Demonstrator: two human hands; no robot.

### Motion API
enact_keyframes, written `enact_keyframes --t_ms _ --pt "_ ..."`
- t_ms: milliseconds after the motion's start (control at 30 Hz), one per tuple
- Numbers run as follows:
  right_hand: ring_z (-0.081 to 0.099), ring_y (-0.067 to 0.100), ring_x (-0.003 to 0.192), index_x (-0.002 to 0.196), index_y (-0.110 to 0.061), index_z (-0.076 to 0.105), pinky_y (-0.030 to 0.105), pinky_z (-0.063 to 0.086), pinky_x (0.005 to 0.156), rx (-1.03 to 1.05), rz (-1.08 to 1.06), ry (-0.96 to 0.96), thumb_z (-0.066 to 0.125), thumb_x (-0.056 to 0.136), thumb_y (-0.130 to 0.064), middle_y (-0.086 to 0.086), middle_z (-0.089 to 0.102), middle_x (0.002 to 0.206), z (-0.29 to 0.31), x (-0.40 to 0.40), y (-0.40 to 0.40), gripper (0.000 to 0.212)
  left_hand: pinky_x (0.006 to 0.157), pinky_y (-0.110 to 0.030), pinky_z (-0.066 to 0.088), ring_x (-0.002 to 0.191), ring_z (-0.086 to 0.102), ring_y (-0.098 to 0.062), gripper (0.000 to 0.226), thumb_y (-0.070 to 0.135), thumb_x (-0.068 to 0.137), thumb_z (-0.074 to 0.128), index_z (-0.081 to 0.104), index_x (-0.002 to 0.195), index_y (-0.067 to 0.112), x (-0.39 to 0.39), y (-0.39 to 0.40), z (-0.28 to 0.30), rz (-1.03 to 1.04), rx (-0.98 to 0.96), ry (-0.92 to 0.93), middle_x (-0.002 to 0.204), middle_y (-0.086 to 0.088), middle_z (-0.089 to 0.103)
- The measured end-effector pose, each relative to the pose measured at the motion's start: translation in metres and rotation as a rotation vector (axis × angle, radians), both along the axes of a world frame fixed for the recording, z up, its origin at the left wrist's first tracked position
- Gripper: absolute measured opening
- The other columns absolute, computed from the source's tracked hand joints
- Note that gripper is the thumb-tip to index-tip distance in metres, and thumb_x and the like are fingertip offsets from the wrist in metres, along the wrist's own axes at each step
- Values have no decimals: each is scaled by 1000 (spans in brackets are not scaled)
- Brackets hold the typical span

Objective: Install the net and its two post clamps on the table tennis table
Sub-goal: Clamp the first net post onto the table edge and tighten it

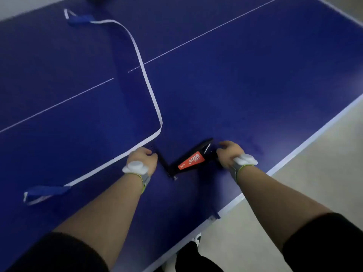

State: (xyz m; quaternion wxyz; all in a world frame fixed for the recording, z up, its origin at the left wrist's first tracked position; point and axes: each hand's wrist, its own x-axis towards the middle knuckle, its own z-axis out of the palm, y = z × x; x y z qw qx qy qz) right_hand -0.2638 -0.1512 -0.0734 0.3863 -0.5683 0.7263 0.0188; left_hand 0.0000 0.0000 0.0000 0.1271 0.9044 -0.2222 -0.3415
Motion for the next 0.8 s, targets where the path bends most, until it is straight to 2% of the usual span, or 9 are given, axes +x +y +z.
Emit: enact_keyframes --t_ms 100,167,233,300,367,500,667,733,800 --pt "78 18 79 116 -39 73 42 65 88 45 -107 -137 58 61 -55 -13 81 89 -14 -5 -11 60 83 -40 61 75 74 -27 30 50 79 60 75 77 24 9 -3 -26 52 22 124 72 0 76" --pt "78 23 72 102 -29 81 46 67 82 103 -105 -170 59 69 -41 -6 79 70 6 4 -8 42 81 -42 62 76 75 -31 29 48 77 66 73 70 20 6 -7 -33 171 45 258 75 -7 77" --pt "78 28 71 83 -31 81 48 67 79 102 -45 -152 56 69 -42 -5 76 60 20 8 -8 31 72 -34 55 73 67 -26 23 28 93 69 63 76 13 -7 -15 -31 330 0 458 79 -10 68" --pt "77 27 71 79 -40 79 44 65 81 104 -28 -95 54 68 -52 -8 75 58 37 12 -5 30 79 -36 54 87 65 -24 13 20 102 63 63 100 7 -17 -20 -27 419 -5 555 94 -9 64" --pt "74 25 74 79 -34 79 33 56 78 99 -2 -1 54 73 -58 -10 74 62 56 15 -3 35 84 -38 55 98 67 -25 25 24 99 67 64 117 7 -23 -20 -32 467 -44 555 109 -10 66" --pt "70 27 78 80 -24 77 33 49 82 149 54 111 53 80 -64 -6 75 81 69 14 2 47 80 -37 52 97 67 -24 33 30 94 72 66 119 8 -21 -13 -34 495 -40 562 111 -9 68" --pt "72 26 69 76 -20 78 32 51 74 175 -8 45 55 74 -65 -3 77 73 85 8 18 51 85 -38 52 101 66 -20 35 13 97 70 62 130 11 -20 -2 -13 467 -11 539 120 -8 70" --pt "73 28 68 72 -20 79 38 60 80 165 -33 -35 54 68 -63 0 77 68 91 6 25 49 86 -40 53 102 65 -20 38 8 97 68 60 134 10 -21 1 -2 475 -27 549 115 -7 69" --pt "75 31 67 70 -21 80 43 63 75 151 -53 -118 53 65 -59 3 76 62 96 -1 36 47 92 -40 55 103 64 -21 32 4 98 67 62 129 8 -22 10 12 480 -51 579 105 -5 69"
